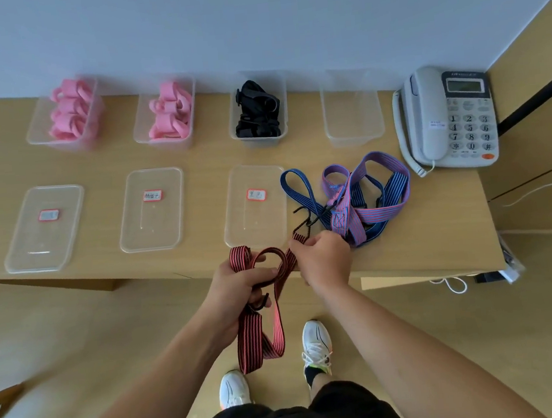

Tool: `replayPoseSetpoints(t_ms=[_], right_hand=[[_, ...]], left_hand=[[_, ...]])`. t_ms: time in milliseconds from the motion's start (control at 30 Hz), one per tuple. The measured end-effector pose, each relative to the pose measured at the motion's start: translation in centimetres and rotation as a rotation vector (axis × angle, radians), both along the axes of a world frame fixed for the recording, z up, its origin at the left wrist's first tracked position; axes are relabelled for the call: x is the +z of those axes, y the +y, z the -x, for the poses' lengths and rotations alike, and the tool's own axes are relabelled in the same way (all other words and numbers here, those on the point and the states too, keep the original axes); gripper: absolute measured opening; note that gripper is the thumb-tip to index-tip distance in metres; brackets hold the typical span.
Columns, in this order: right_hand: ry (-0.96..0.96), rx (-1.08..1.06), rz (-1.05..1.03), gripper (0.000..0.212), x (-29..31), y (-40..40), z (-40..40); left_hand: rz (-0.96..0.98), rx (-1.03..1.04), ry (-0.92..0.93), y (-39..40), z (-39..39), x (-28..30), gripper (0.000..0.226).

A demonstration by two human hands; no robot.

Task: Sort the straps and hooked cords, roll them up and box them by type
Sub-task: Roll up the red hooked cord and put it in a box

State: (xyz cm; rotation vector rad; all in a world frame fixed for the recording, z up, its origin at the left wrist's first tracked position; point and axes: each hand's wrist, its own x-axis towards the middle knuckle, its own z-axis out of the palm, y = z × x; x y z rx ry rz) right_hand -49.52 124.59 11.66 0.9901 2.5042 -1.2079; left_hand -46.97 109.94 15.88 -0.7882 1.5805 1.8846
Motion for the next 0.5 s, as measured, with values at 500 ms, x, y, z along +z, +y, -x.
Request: replayPoseSetpoints(t_ms=[500], right_hand=[[0.019, 0.063, -0.103, 0.024, 0.6, 0.5, -1.6]], left_hand=[[0.211, -0.041, 0.045, 0.9, 0.6, -2.2, 0.026]])
